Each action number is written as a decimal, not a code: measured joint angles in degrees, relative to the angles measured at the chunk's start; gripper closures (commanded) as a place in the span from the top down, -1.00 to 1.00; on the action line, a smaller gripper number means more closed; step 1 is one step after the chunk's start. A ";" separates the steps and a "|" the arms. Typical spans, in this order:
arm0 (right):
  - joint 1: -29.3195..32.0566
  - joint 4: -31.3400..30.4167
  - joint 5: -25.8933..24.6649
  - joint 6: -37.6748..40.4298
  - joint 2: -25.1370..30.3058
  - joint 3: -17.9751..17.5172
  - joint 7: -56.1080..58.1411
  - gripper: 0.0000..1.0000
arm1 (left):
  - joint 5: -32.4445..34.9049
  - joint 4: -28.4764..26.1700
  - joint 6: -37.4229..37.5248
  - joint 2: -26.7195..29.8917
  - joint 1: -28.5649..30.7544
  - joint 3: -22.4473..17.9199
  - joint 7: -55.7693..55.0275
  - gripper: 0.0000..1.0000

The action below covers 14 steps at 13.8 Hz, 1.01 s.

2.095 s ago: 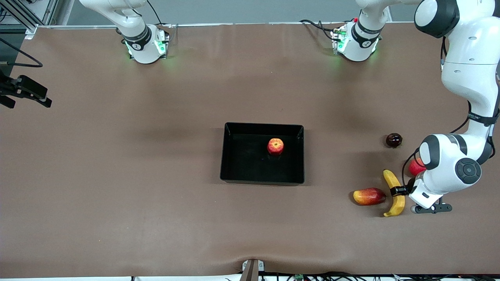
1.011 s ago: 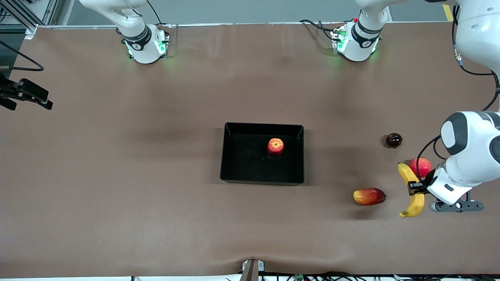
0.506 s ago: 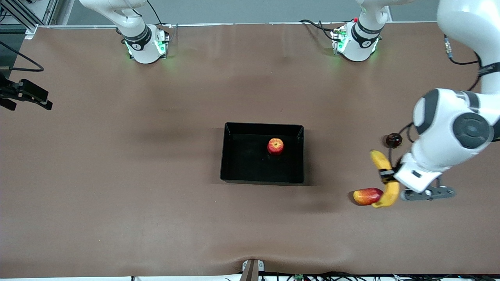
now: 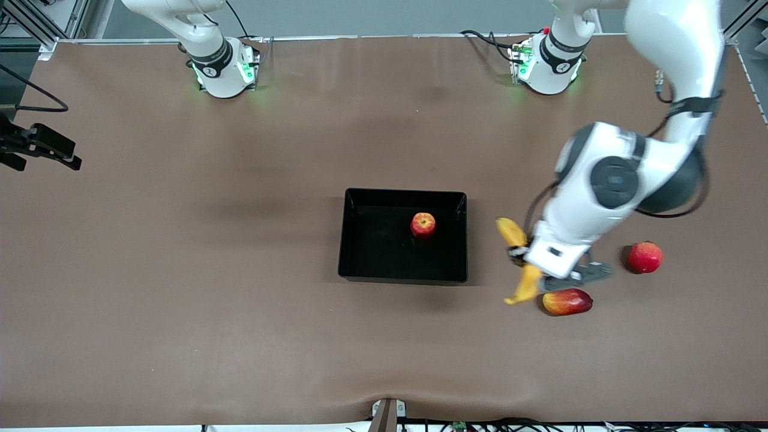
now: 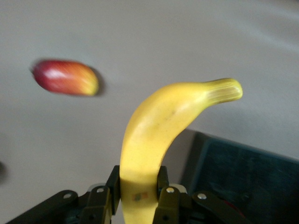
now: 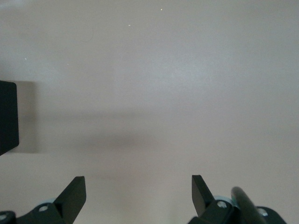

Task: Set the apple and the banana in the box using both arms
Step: 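Lift the banana with the left gripper and carry it over the tray, then lower the banana into the tray beside the apple and release it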

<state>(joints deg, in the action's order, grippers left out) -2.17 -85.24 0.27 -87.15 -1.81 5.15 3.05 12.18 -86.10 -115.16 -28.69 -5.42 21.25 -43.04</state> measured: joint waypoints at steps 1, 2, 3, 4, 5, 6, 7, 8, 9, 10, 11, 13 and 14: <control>0.00 0.00 -0.01 0.00 -0.02 0.00 0.00 1.00 | 0.00 -0.01 -0.39 -1.05 -2.30 0.04 -3.32 -1.00; 0.00 0.00 -0.01 0.00 -0.04 0.00 0.00 1.00 | 0.00 0.01 -1.30 -2.12 -4.34 0.04 -6.12 -1.00; 0.00 0.00 -0.01 0.00 -0.05 0.00 0.00 1.00 | 0.00 0.05 -2.62 -3.26 -6.24 0.05 -8.88 -1.00; 0.00 0.00 -0.01 0.00 -0.05 0.00 0.00 1.00 | 0.00 0.18 -4.32 -4.49 -8.05 0.01 -11.44 -1.00; 0.00 0.00 -0.01 0.00 -0.06 0.00 0.00 1.00 | 0.00 0.48 -6.05 -5.81 -9.83 -0.04 -13.52 -1.00; 0.00 0.00 -0.02 0.00 -0.06 -0.01 0.00 1.00 | 0.00 1.04 -7.69 -7.14 -11.57 -0.13 -15.15 -1.00; 0.00 0.00 -0.02 0.00 -0.06 -0.01 0.00 1.00 | 0.00 2.02 -9.07 -8.50 -13.27 -0.29 -16.70 -1.00; 0.00 0.00 -0.02 0.00 -0.06 0.00 0.00 1.00 | 0.00 3.40 -9.90 -9.93 -14.90 -0.44 -18.04 -1.00; 0.00 0.00 -0.02 -0.01 -0.06 0.00 0.00 1.00 | 0.00 4.92 -10.22 -11.34 -16.48 -0.65 -18.85 -1.00; 0.00 0.00 -0.02 -0.01 -0.08 0.00 0.00 1.00 | 0.00 6.23 -10.42 -12.60 -17.97 -1.00 -19.10 -1.00; 0.00 0.00 -0.02 -0.01 -0.13 0.00 0.00 1.00 | 0.00 7.18 -10.94 -13.78 -19.37 -1.38 -19.12 -1.00; 0.01 0.00 -0.02 -0.03 -0.38 0.01 0.00 1.00 | 0.00 8.00 -12.95 -15.85 -21.46 -1.80 -19.20 -1.00; 0.01 0.00 -0.02 -0.04 -0.48 0.01 0.00 1.00 | 0.00 8.14 -13.73 -16.74 -22.29 -2.24 -19.21 -1.00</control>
<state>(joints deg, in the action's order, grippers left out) -2.15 -85.24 0.25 -87.19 -2.28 5.16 3.05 12.19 -77.96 -128.89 -45.43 -27.71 19.01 -62.24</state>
